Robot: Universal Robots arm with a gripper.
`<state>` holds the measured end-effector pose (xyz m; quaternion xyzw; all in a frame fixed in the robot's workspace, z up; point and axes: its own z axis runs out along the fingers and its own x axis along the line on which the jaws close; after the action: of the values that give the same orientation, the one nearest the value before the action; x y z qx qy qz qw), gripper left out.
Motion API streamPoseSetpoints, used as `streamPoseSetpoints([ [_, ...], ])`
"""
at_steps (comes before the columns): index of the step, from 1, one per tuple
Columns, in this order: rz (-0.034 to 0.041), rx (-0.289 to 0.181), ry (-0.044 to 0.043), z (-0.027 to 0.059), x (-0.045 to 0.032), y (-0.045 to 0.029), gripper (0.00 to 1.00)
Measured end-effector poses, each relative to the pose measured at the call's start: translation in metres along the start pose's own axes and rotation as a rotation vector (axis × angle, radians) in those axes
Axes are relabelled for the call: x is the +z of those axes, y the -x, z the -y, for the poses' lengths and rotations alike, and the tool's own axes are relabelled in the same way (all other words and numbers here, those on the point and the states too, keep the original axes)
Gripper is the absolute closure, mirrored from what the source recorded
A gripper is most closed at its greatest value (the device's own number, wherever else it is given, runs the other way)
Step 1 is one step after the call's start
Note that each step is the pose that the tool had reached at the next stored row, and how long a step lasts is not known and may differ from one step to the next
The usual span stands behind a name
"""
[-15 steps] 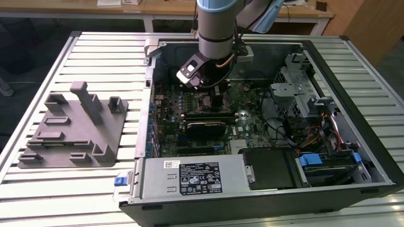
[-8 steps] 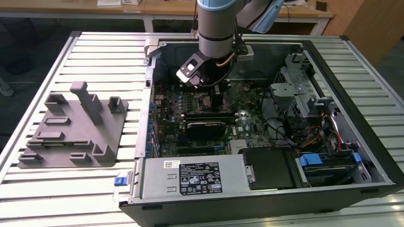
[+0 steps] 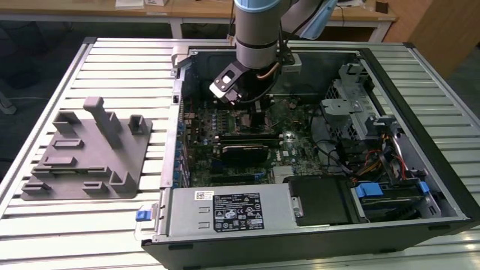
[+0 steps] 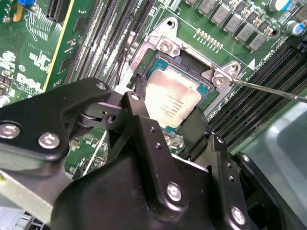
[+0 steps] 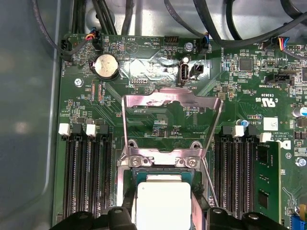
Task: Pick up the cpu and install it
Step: 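Place the cpu into insertion slot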
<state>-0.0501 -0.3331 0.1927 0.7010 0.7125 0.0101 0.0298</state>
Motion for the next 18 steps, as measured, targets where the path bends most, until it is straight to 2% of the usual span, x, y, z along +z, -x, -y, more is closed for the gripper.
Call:
streamPoseSetpoints([
  [18,0.0000,0.000,0.0001,-0.0025,0.0001,0.0000,0.46],
])
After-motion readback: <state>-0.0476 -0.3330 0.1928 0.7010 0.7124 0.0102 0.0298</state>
